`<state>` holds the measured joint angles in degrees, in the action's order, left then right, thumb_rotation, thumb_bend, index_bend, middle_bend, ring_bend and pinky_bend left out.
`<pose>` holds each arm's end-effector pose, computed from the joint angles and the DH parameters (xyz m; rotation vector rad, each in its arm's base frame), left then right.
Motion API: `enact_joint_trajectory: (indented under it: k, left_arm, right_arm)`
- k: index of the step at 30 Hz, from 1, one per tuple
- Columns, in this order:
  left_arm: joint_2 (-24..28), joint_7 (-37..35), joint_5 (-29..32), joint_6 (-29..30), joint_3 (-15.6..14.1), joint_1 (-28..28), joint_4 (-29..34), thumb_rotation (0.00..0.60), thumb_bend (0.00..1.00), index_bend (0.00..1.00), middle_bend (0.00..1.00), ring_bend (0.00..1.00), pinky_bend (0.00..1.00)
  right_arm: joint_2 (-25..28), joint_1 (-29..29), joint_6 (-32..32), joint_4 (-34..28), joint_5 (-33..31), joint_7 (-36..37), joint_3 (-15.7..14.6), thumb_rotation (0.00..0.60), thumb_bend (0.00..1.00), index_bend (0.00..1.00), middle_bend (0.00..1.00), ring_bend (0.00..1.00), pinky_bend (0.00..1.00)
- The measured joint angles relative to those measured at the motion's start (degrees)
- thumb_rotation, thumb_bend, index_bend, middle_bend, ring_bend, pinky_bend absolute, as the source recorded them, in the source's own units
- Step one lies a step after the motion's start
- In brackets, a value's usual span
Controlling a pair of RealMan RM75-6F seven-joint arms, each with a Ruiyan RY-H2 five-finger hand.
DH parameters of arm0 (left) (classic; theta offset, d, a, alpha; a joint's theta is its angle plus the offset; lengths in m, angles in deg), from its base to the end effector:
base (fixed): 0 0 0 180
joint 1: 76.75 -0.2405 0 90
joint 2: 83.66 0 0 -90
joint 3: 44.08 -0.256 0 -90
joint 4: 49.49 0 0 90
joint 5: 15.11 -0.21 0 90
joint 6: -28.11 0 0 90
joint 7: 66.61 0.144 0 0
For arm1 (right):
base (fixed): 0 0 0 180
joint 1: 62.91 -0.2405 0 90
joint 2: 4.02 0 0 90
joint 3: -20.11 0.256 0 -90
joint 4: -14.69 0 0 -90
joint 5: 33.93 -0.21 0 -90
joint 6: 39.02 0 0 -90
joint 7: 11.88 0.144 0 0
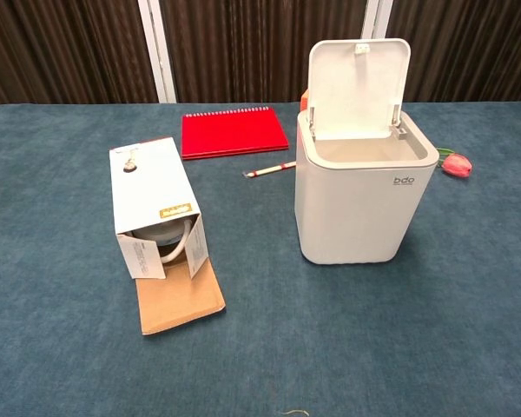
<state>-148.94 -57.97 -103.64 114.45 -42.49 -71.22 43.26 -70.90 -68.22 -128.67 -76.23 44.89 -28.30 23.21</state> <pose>-0.3004 0.1795 0.1494 -1.4677 -0.7798 -0.8461 -0.3223 -0.1831 0.1636 1.3148 -0.7033 0.6850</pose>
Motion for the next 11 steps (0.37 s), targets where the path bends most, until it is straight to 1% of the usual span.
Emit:
enact_joint_trajectory:
  k: [6, 11]
  left_arm:
    - [-0.18, -0.17, 0.18, 0.07, 0.15, 0.01, -0.34, 0.600, 0.37, 0.13, 0.12, 0.16, 0.31]
    - [-0.22, -0.26, 0.25, 0.07, 0.17, 0.01, -0.39, 0.600, 0.37, 0.12, 0.12, 0.16, 0.31]
  right_arm:
    - [0.21, 0.20, 1.69, -0.62, -0.57, -1.89, -0.12, 0.600, 0.09, 0.13, 0.14, 0.05, 0.21]
    - [0.34, 0.48, 1.99, -1.08, -0.42, -2.19, 0.04, 0.600, 0.09, 0.13, 0.14, 0.05, 0.21]
